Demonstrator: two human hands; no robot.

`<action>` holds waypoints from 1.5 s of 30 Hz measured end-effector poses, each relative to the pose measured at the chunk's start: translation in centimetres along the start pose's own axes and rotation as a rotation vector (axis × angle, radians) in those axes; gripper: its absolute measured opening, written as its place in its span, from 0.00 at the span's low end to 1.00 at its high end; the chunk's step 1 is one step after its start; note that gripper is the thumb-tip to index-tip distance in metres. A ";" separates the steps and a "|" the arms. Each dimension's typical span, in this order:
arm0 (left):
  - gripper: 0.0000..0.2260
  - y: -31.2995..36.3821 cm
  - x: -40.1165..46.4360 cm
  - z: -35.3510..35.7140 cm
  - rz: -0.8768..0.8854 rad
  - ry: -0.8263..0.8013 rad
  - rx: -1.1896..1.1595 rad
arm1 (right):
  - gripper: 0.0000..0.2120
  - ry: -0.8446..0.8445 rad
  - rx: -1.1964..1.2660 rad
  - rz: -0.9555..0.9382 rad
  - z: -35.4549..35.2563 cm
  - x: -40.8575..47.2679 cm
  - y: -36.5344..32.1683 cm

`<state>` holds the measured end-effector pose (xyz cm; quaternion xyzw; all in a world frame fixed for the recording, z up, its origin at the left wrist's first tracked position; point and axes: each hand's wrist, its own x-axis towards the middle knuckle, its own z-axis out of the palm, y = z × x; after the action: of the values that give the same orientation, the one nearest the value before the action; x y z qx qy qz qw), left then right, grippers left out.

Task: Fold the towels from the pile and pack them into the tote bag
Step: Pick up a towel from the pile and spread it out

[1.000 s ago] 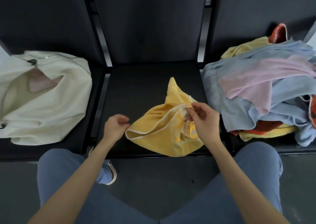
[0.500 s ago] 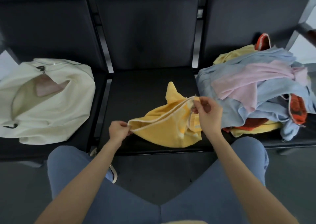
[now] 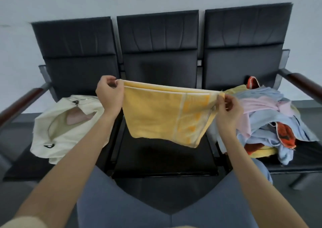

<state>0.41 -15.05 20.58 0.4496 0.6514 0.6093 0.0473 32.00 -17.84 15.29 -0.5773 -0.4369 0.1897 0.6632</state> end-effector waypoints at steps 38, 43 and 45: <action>0.08 -18.2 -5.0 0.7 -0.157 -0.656 0.349 | 0.03 -0.593 -0.315 -0.034 0.1 -4.0 13.0; 0.07 -24.3 -10.6 -0.6 -0.178 -0.996 0.590 | 0.07 -0.843 -0.374 0.188 -1.5 -7.7 17.4; 0.07 -25.3 -11.6 -1.1 -0.121 -1.092 0.671 | 0.08 -0.880 -0.367 0.216 -1.8 -8.5 17.3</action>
<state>-6.82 -19.62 -5.96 0.6480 0.7129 0.0520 0.2630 33.22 -20.82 -3.78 -0.5918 -0.6395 0.4033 0.2796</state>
